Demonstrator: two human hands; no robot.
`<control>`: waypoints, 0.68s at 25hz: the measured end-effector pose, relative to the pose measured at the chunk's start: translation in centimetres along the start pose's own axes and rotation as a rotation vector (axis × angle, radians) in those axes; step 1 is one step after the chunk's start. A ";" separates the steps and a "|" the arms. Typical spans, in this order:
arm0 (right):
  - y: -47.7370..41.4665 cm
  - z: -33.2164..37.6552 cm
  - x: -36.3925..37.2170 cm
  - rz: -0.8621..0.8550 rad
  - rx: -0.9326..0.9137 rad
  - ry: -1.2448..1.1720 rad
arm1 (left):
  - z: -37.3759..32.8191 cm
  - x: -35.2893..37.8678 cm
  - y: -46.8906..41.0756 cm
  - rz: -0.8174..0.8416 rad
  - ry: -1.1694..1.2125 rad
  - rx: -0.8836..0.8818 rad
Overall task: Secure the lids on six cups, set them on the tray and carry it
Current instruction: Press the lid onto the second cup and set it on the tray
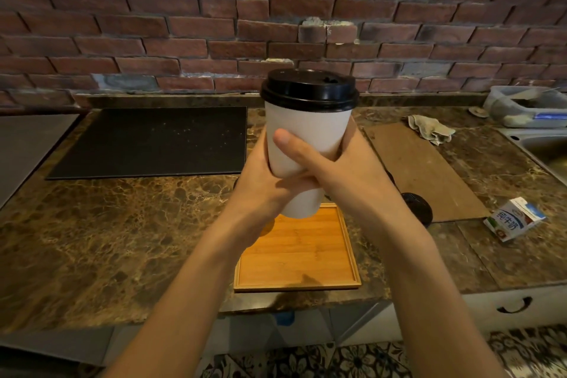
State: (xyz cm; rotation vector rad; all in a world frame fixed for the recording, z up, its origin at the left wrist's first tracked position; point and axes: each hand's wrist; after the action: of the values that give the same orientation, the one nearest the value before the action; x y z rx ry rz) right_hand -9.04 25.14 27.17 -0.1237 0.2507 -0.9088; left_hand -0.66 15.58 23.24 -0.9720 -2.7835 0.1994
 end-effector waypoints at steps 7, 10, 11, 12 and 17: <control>-0.1 0.2 0.4 -0.100 -0.012 0.152 | 0.9 0.5 -0.2 -0.056 -0.014 -0.027; -0.4 0.3 0.2 -0.089 0.000 0.135 | 0.9 0.3 -0.3 -0.056 0.000 -0.030; -0.4 0.2 0.2 -0.085 0.004 0.117 | 0.8 0.2 -0.3 -0.043 -0.004 -0.029; -0.5 0.2 0.1 -0.084 0.006 0.099 | 0.8 0.1 -0.4 -0.030 -0.010 -0.027; -0.4 0.3 0.1 -0.094 -0.005 0.048 | 0.6 0.0 -0.4 -0.006 -0.012 -0.025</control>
State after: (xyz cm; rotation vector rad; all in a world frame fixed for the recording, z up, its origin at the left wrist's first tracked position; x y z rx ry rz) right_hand -9.20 24.83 27.48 -0.1189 0.2936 -1.0050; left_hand -1.01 15.21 22.77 -0.9711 -2.8059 0.1702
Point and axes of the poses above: each hand's wrist, its own y-axis away from the middle knuckle, its own x-axis out of the palm, z = x × y, and after that the axes turned 14 degrees about -z, right-handed
